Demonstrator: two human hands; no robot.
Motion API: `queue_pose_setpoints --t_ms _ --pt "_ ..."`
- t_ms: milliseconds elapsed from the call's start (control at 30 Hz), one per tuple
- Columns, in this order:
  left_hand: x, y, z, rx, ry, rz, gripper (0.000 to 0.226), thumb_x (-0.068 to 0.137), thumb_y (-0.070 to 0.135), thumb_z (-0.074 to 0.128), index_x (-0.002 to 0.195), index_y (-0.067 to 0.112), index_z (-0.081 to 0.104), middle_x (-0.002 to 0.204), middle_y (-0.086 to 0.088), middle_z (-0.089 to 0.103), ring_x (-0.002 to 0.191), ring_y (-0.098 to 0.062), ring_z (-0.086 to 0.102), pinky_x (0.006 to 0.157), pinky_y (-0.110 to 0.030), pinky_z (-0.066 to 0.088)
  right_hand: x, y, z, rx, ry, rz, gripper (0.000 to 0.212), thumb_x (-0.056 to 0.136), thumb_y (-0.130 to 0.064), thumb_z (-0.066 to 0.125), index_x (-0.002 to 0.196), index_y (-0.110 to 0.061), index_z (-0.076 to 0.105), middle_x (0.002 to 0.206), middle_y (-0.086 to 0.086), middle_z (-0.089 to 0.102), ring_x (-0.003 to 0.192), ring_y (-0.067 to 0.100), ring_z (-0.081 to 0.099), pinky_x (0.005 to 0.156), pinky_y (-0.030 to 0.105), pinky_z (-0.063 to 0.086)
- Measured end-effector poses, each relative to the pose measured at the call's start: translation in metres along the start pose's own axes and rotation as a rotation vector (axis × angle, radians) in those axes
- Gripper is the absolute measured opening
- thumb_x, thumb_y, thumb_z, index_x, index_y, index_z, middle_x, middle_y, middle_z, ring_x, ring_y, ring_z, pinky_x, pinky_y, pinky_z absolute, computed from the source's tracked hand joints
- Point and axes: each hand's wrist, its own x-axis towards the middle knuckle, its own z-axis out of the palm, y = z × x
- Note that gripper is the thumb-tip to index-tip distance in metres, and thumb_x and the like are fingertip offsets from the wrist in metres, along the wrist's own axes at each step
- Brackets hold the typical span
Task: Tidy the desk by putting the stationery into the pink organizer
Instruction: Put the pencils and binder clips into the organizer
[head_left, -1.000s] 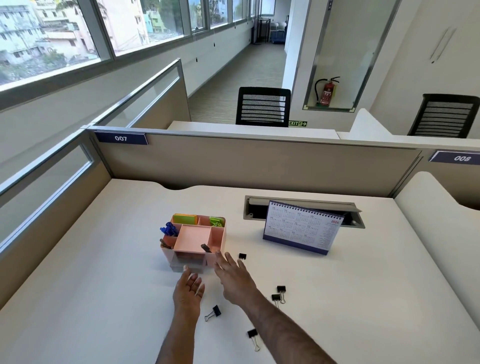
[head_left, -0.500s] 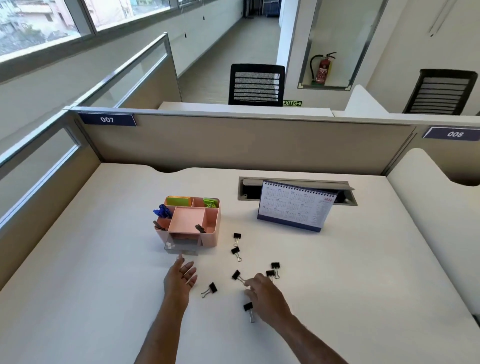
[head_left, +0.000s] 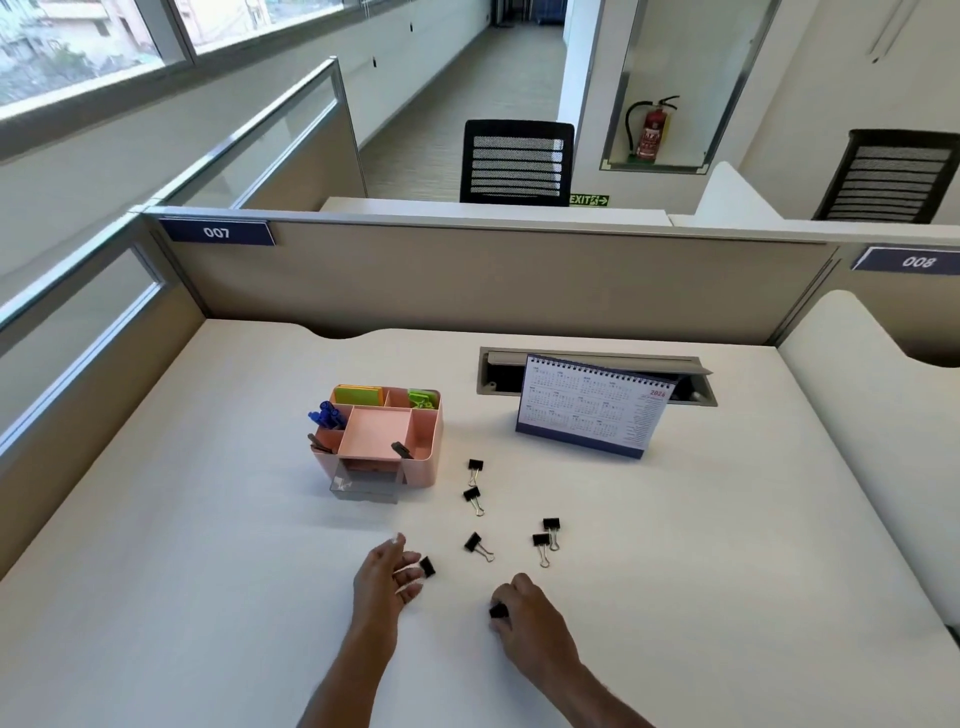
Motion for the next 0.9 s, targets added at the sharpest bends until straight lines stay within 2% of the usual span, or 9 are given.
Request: queue_pose_setpoints --t_ms 133,233,300,367,533,633,767,833,900 --pt "-0.016 -0.012 0.009 0.284 -0.100 0.125 0.012 0.094 0.022 0.068 0.098 0.011 0.068 0.085 -0.010 0.074 0.071 -0.020 0.067 0.062 -0.031 0.052 0.004 -0.005 -0.008 0.278 0.117 0.164 0.010 0.082 -0.029 0.067 0.090 -0.022 0.064 0.092 -0.006 0.061 0.079 0.009 0.060 0.068 0.025 0.047" --pt "-0.028 -0.019 0.021 0.521 -0.231 0.218 0.006 0.092 0.017 0.070 0.094 0.011 0.070 0.083 -0.009 0.076 0.071 -0.018 0.069 0.060 -0.027 0.052 0.012 -0.010 -0.016 0.581 0.210 0.312 0.016 0.080 -0.034 0.075 0.080 -0.021 0.065 0.071 -0.002 0.066 0.057 0.001 0.057 0.059 0.022 0.048" --pt "-0.034 -0.022 0.029 0.616 -0.284 0.283 0.007 0.089 0.016 0.074 0.091 0.011 0.071 0.080 -0.008 0.076 0.071 -0.018 0.071 0.060 -0.024 0.053 0.016 -0.012 -0.020 0.667 0.234 0.350 0.021 0.080 -0.038 0.075 0.080 -0.021 0.064 0.070 -0.002 0.068 0.055 -0.001 0.057 0.053 0.013 0.045" --pt "-0.037 -0.021 0.034 0.676 -0.273 0.333 0.005 0.088 0.015 0.074 0.088 0.011 0.071 0.076 -0.006 0.076 0.068 -0.017 0.072 0.059 -0.024 0.055 0.019 -0.015 -0.023 0.711 0.247 0.352 0.022 0.081 -0.039 0.075 0.079 -0.020 0.064 0.069 -0.002 0.068 0.054 -0.001 0.056 0.052 0.012 0.044" --pt "-0.033 -0.002 0.036 0.681 -0.180 0.336 0.007 0.088 0.010 0.070 0.082 0.008 0.072 0.070 -0.006 0.075 0.055 -0.016 0.068 0.051 -0.029 0.052 0.021 -0.020 -0.026 0.828 0.209 0.288 0.020 0.086 -0.036 0.071 0.080 -0.018 0.065 0.066 -0.001 0.065 0.057 0.011 0.054 0.058 0.028 0.045" --pt "-0.021 0.029 0.022 0.547 0.007 0.403 0.007 0.088 0.009 0.071 0.082 0.008 0.072 0.066 -0.009 0.073 0.048 -0.017 0.061 0.047 -0.027 0.048 0.021 -0.012 -0.029 0.716 0.249 0.257 0.010 0.091 -0.029 0.064 0.086 -0.021 0.067 0.071 -0.003 0.066 0.058 0.011 0.055 0.058 0.026 0.046" --pt "0.011 0.088 -0.004 0.529 0.349 0.529 0.010 0.087 0.021 0.072 0.078 0.017 0.073 0.057 0.002 0.068 0.053 -0.019 0.062 0.056 -0.028 0.048 0.018 0.009 -0.029 0.367 0.298 0.282 0.017 0.093 -0.027 0.061 0.109 -0.023 0.064 0.089 -0.007 0.064 0.085 0.013 0.061 0.072 0.027 0.046" --pt "0.027 0.110 -0.005 0.584 0.368 0.489 0.008 0.085 0.022 0.072 0.082 0.015 0.075 0.064 0.002 0.068 0.062 -0.016 0.062 0.060 -0.027 0.048 0.017 0.017 -0.028 0.223 0.296 0.280 0.022 0.093 -0.028 0.059 0.114 -0.023 0.061 0.102 -0.005 0.061 0.097 0.016 0.060 0.076 0.028 0.045" --pt "0.043 0.122 -0.002 0.635 0.310 0.387 0.010 0.085 0.020 0.074 0.079 0.011 0.074 0.072 -0.003 0.068 0.068 -0.019 0.061 0.066 -0.030 0.049 0.016 0.021 -0.028 0.103 0.271 0.286 0.020 0.092 -0.030 0.058 0.110 -0.022 0.059 0.108 -0.005 0.059 0.102 0.018 0.058 0.077 0.030 0.046"
